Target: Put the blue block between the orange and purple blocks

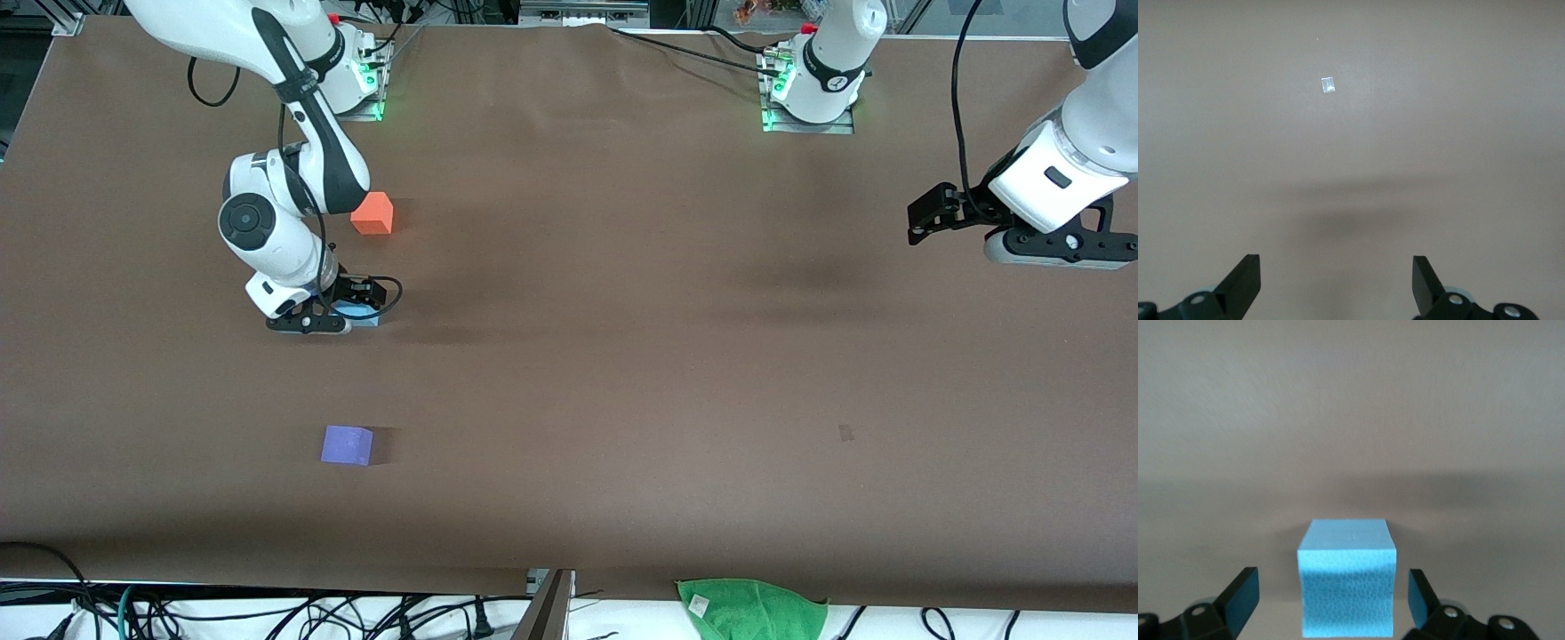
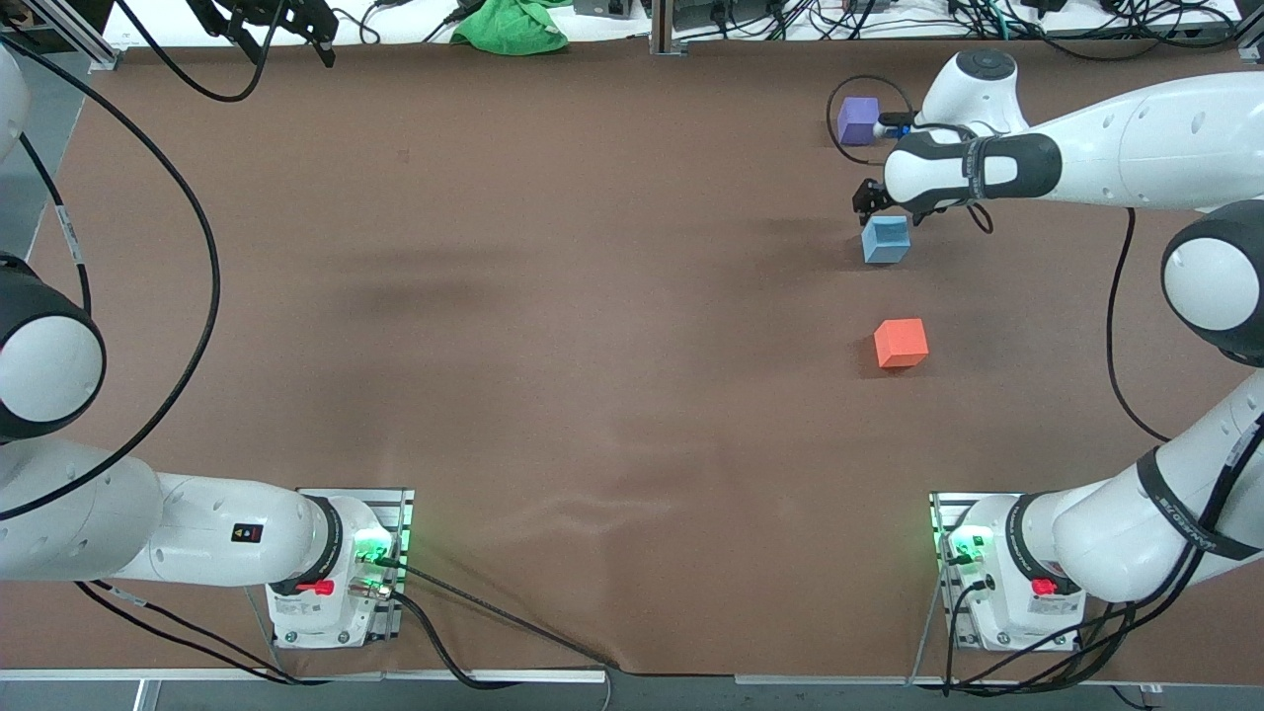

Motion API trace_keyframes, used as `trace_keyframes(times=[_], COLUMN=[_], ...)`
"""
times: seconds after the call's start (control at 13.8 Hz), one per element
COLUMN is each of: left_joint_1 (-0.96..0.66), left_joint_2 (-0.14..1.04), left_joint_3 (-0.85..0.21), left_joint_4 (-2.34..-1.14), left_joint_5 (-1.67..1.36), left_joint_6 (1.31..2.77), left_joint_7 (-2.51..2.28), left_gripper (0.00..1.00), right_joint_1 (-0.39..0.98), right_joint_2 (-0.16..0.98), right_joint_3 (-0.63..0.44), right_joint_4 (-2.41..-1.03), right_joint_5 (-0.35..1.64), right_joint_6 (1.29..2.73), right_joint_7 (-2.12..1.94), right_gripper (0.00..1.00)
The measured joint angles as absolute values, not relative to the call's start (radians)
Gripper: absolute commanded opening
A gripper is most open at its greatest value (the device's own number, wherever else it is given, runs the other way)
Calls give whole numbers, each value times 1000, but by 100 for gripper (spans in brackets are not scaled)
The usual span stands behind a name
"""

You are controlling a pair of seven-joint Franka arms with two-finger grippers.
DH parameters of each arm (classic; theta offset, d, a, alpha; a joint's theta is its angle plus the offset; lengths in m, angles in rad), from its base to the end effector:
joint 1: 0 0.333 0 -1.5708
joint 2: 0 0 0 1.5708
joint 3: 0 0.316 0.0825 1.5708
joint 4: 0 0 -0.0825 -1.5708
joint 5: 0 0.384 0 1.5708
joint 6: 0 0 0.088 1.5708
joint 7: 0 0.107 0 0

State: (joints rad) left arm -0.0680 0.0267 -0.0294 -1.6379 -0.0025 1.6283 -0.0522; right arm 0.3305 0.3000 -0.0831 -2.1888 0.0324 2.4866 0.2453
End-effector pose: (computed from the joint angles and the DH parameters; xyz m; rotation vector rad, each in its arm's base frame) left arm 0.5623 -0.0550 0.5827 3.1397 -0.0707 -0.0572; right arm 0.5419 0.1367 0.2489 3.1366 -0.0313 0.0005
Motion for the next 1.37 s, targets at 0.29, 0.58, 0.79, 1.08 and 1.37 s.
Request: trace_keyframes(times=[0.29,0.58,0.79,1.08,1.37], left_joint_1=[-70,-70,-67,-62,-61], left_joint_2=[27,25,23,24,25], left_joint_3=[-34,-36,-32,-28,-25], left_joint_4=[-1638,-1636,-1626,-1626,-1626], left_joint_5=[-2,-2,-2,-2,-2], left_joint_6=[1621,1621,1618,1616,1613], left_joint_7=[-52,-52,-52,-52,-52], left_gripper=[100,100,100,100,100], right_joint_1=[330,330,329,227,168], right_joint_2=[164,-36,-127,-121,-78], right_joint_3=[-91,-101,-115,-103,-62], right_joint_4=[-2090,-1996,-1900,-1800,-1718], right_joint_5=[32,32,31,30,30], right_joint_6=[2245,1931,1730,1584,1566], right_joint_7=[245,245,229,138,98], right_gripper=[99,99,99,99,99])
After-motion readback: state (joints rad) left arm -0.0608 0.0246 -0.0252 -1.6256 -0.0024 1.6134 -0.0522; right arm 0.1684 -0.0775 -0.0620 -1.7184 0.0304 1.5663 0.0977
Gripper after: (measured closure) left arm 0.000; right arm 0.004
